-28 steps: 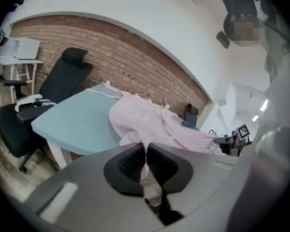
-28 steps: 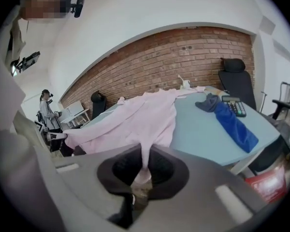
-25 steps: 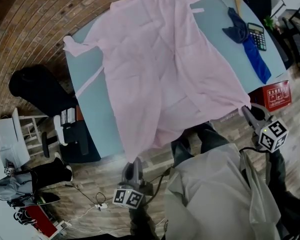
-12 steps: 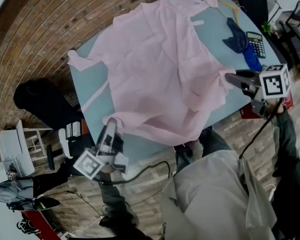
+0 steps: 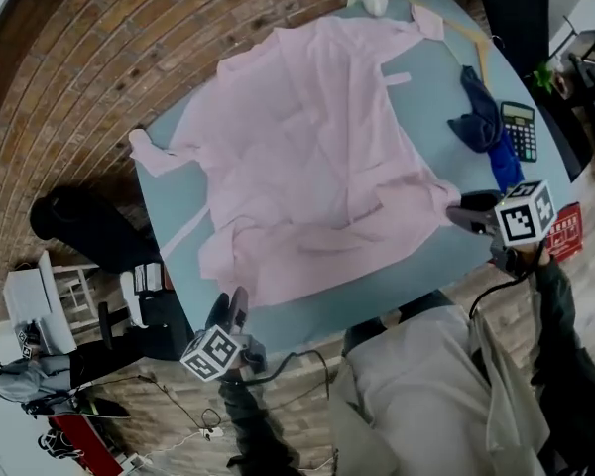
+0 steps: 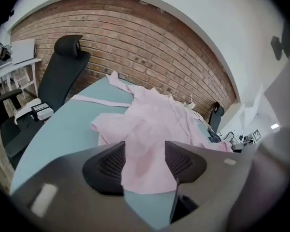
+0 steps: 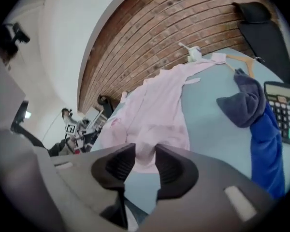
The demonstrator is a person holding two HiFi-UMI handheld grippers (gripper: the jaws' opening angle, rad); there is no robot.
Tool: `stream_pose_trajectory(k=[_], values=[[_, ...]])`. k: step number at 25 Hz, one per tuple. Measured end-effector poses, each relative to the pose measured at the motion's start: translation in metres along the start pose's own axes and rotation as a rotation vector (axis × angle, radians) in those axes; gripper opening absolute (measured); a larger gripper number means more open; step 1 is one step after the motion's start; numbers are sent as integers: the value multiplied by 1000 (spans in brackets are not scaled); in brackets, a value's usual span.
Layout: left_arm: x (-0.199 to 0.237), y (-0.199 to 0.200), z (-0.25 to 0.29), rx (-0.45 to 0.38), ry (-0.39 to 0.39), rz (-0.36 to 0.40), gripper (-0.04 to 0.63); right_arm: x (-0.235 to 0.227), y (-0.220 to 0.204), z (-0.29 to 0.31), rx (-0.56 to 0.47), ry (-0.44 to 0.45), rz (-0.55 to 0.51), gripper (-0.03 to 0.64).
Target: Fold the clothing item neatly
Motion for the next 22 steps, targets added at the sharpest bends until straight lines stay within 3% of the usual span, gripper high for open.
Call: stream_pose_trajectory(k=[2,6,7,9,11,12,13,15,18,20,22], values=[[-31,-16,-4,11,-73,10,178,16,-8,-1,53,-3,-31,130],[-90,-47,26,137,-320,-27,176,7,-26,38,118,118,135,112],[-100,-50,41,162,-360,-29,176,-8,-18,49,62,92,164,106],[-116,-46,70,180,-397,1,176,-42,14,53,-231,-6,259,91],[-129,-32,87,161,-408,49,176,-54,40,40,-539,2,399,89],[-134,-25,91,138,-412,49,176,-49,46,30,-601,27,433,89],[-138,-21,94,116,-419,30,176,-40,48,22,-596,56,421,89],[-140,-21,98,125,-441,2,176,-17,37,20,-478,117,333,89],[-144,-37,97,234,-526,-2,176,12,-8,42,-265,119,259,114],[-150,-50,100,298,-592,-63,176,34,-35,67,-147,144,268,123],[-155,-56,114,349,-619,-112,178,52,-52,91,-104,183,329,123]])
Point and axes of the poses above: the fingertips, and each gripper's own axes: z forward along the fingers, x to its left, y out of its top, the point moved 10 cm from there along -z, backward along the fingers, and after that the axes turned 8 degrees about y, right-handed, at the moved point
